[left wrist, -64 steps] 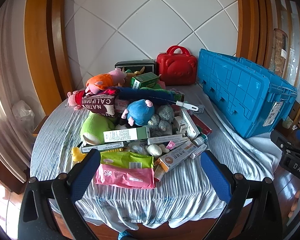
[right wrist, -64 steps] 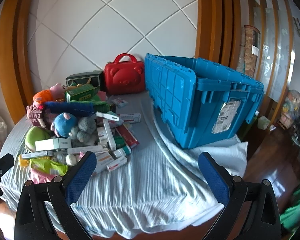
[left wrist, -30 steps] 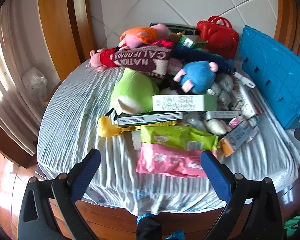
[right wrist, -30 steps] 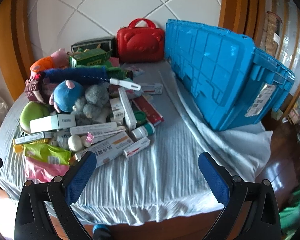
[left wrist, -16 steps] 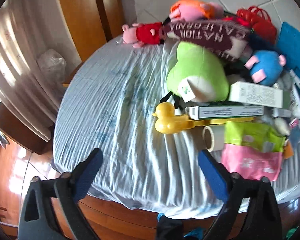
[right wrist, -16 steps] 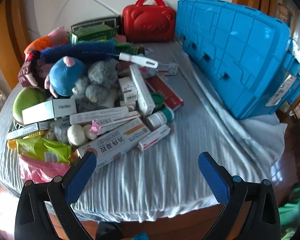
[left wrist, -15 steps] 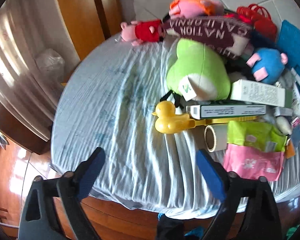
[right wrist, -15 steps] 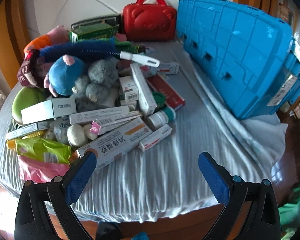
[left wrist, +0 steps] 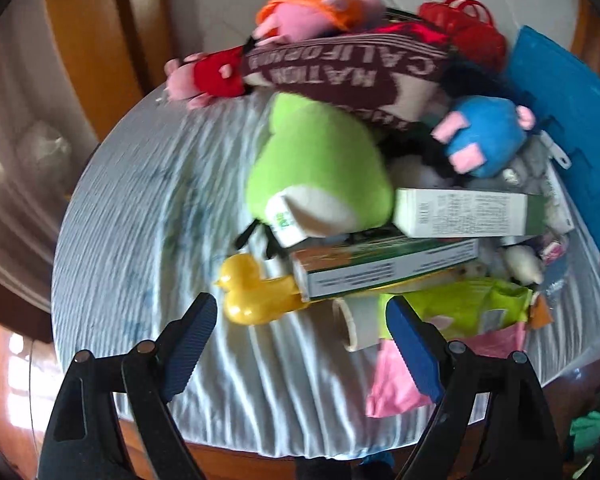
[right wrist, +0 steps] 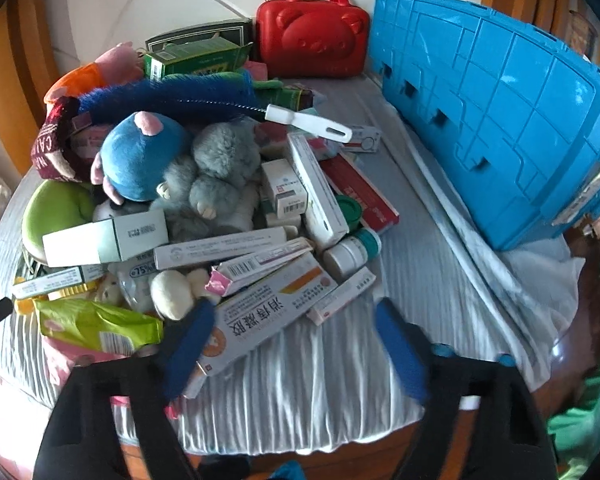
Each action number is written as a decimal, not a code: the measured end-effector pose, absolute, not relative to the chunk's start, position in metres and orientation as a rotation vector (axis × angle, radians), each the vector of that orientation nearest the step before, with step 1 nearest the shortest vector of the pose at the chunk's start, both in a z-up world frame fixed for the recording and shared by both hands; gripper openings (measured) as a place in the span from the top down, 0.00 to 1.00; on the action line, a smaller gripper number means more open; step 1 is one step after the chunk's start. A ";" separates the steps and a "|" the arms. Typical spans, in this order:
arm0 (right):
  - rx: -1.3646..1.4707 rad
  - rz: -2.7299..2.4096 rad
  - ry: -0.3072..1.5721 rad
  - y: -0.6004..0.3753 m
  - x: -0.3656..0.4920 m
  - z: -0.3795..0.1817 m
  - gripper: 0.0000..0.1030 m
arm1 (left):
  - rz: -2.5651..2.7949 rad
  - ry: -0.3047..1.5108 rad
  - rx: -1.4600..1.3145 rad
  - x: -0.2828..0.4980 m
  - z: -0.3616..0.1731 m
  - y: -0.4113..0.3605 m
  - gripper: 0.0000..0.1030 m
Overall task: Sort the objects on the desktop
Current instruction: 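Grasp the green-and-pink wipes pack with the left tool while the right tool grasps a white medicine box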
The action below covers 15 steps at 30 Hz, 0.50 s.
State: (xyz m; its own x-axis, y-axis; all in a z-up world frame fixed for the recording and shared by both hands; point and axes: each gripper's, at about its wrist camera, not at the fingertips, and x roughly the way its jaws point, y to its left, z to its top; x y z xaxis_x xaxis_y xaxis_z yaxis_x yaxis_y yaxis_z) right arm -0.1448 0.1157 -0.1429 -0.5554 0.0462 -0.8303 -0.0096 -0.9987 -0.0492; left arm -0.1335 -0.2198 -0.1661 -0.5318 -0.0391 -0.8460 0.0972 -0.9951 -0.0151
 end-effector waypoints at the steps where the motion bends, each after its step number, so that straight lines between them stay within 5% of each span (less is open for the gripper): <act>1: -1.477 2.735 -0.058 0.118 -0.144 -0.145 0.32 | -2.685 0.086 1.488 -0.133 -0.166 -0.215 0.16; 9: -1.548 2.793 -0.096 0.144 -0.153 -0.150 0.32 | -2.634 0.130 1.545 -0.114 -0.177 -0.169 0.16; 12: -1.615 2.860 -0.168 0.149 -0.161 -0.158 0.43 | -2.578 0.188 1.552 -0.103 -0.185 -0.150 0.16; 15: -1.686 2.934 -0.249 0.153 -0.171 -0.166 0.43 | -2.488 0.257 1.572 -0.091 -0.201 -0.126 0.16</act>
State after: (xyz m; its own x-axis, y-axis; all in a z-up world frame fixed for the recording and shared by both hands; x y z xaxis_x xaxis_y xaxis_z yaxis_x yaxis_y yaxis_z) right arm -0.1708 0.1528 -0.1661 -0.4824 -0.1432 -0.8641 0.2870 -0.9579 -0.0015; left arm -0.0913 -0.1261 -0.2015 -0.4213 -0.0649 -0.9046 0.2483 -0.9676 -0.0462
